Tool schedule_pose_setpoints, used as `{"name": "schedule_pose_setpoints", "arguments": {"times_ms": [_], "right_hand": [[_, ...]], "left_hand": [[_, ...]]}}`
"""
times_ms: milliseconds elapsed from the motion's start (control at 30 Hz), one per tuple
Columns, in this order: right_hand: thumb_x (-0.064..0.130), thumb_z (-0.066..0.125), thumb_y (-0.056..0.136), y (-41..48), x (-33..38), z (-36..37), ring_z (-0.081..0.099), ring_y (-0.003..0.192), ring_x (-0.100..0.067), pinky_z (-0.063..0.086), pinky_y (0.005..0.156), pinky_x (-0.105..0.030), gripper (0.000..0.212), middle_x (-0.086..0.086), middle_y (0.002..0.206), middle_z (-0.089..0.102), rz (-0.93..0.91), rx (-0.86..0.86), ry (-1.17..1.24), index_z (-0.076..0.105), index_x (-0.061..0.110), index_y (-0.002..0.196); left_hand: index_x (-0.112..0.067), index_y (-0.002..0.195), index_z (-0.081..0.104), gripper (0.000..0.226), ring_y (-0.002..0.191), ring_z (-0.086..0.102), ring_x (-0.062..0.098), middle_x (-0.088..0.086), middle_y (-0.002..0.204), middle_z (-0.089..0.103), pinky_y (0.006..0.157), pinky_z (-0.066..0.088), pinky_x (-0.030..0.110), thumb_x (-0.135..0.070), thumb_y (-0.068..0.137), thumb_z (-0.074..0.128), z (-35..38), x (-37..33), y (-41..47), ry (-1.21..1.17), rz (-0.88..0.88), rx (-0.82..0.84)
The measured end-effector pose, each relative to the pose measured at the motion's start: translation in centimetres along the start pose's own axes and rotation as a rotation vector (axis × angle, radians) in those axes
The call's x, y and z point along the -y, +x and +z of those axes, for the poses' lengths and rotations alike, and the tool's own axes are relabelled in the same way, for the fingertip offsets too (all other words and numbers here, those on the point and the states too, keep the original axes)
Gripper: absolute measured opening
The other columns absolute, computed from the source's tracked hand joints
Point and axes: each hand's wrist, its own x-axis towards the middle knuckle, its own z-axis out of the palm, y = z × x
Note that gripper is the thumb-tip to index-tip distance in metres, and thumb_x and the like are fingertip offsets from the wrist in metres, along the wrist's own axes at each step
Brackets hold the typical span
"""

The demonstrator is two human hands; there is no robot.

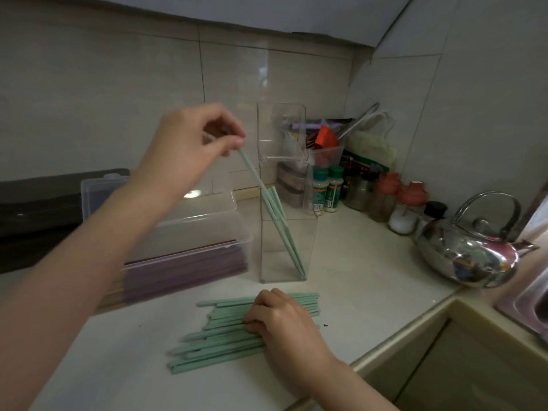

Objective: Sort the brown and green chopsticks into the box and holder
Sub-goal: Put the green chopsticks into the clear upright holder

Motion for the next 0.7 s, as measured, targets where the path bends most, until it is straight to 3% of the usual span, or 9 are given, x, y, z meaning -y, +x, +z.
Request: {"name": "schedule_pose_setpoints", "arguments": {"times_ms": [133, 233, 433, 700], "right_hand": [[0.016, 0.063, 0.075, -0.1, -0.2, 0.2, 0.053, 0.072, -0.017, 0.044, 0.056, -0.029, 0.008, 0.005, 0.075, 0.056, -0.021, -0.001, -0.036, 0.065, 0.023, 0.073], [0.023, 0.052, 0.080, -0.3, -0.2, 0.6, 0.052, 0.071, -0.015, 0.043, 0.056, -0.029, 0.015, 0.006, 0.075, 0.056, -0.028, -0.069, -0.032, 0.065, 0.021, 0.073], [0.021, 0.056, 0.084, -0.7, -0.7, 1.4, 0.049, 0.075, -0.015, 0.040, 0.062, -0.027, 0.011, 0.004, 0.079, 0.056, -0.028, -0.139, 0.008, 0.062, 0.018, 0.075], [0.018, 0.057, 0.083, -0.7, -0.8, 1.6, 0.049, 0.074, -0.015, 0.041, 0.062, -0.029, 0.010, 0.004, 0.078, 0.056, -0.046, -0.169, 0.015, 0.063, 0.018, 0.075]], "left_hand": [[-0.015, 0.087, 0.065, 0.010, 0.060, 0.062, -0.005, -0.002, 0.079, 0.066, 0.062, 0.051, 0.009, -0.008, 0.079, 0.068, 1.8, -0.9, 4.2, 0.027, 0.026, 0.090], [-0.017, 0.083, 0.064, 0.010, 0.063, 0.064, -0.002, -0.005, 0.080, 0.066, 0.065, 0.054, 0.016, -0.008, 0.080, 0.067, 2.7, -0.4, 6.0, -0.023, 0.021, 0.069], [-0.014, 0.082, 0.064, 0.011, 0.062, 0.064, 0.010, -0.003, 0.069, 0.063, 0.071, 0.056, 0.030, -0.004, 0.079, 0.067, 4.6, 1.2, 7.4, 0.060, -0.025, 0.197], [-0.012, 0.090, 0.068, 0.010, 0.061, 0.056, -0.001, -0.006, 0.071, 0.063, 0.064, 0.044, 0.018, -0.006, 0.083, 0.063, 7.1, 2.5, 6.0, 0.220, -0.004, 0.336]]}}
